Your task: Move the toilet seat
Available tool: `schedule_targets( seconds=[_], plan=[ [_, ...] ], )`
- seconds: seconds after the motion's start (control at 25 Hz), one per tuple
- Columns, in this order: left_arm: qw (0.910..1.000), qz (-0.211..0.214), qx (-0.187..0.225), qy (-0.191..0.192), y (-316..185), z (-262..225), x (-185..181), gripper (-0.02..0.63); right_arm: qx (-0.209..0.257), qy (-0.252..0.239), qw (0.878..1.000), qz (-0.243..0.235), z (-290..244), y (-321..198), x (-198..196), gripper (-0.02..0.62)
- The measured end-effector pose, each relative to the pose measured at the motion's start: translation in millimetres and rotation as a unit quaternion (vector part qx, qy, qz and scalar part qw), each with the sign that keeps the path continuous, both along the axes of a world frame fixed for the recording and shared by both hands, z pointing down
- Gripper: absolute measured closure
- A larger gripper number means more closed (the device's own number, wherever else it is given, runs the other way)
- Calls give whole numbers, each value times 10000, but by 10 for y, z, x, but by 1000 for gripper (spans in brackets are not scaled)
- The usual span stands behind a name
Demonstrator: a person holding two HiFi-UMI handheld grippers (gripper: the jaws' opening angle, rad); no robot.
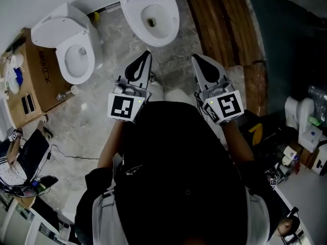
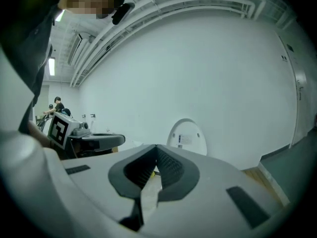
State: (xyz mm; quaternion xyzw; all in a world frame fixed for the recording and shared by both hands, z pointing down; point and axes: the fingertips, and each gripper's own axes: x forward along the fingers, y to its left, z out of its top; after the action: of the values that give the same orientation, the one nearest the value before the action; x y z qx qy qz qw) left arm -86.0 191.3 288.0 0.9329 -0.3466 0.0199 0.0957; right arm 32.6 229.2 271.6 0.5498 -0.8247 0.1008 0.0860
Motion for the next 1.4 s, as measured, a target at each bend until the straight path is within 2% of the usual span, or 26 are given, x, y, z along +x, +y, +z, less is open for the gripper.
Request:
schedule_targets(
  seconds=[0.2,0.36,0.52,0.64,0.8,1.12,1.2,1.4],
  plan=[
    [10000,-16,41,-50,-260,-47,115,595,4,-125,9999,-38,-8,-427,204,581],
    [9995,-288,-56,-138,-516,46,130,595,-124,-172,9992,-334,108,-741,195,581],
    [9979,-607,-93,-212,-696,74,226,595,-348,-252,9940,-1010,290,-996,129,581],
    [9956,-861,-86,-358,-804,143,300,594,-336,-295,9862,-1594,361,-1151,76,581],
    [9904,-1292,-223,-442,-976,290,519,594,-326,-248,9754,-2164,483,-1350,215,581],
    [9842,-1627,-362,-600,-1278,591,980,594,-720,-329,9661,-2458,984,-1702,614,581],
    [9836,-1638,-430,-628,-1351,744,1006,594,-845,-333,9651,-2456,1158,-1716,620,581],
    [9869,-1454,-548,-431,-1475,1174,1108,594,-1055,-198,9628,-2480,1620,-1694,623,581]
  ],
)
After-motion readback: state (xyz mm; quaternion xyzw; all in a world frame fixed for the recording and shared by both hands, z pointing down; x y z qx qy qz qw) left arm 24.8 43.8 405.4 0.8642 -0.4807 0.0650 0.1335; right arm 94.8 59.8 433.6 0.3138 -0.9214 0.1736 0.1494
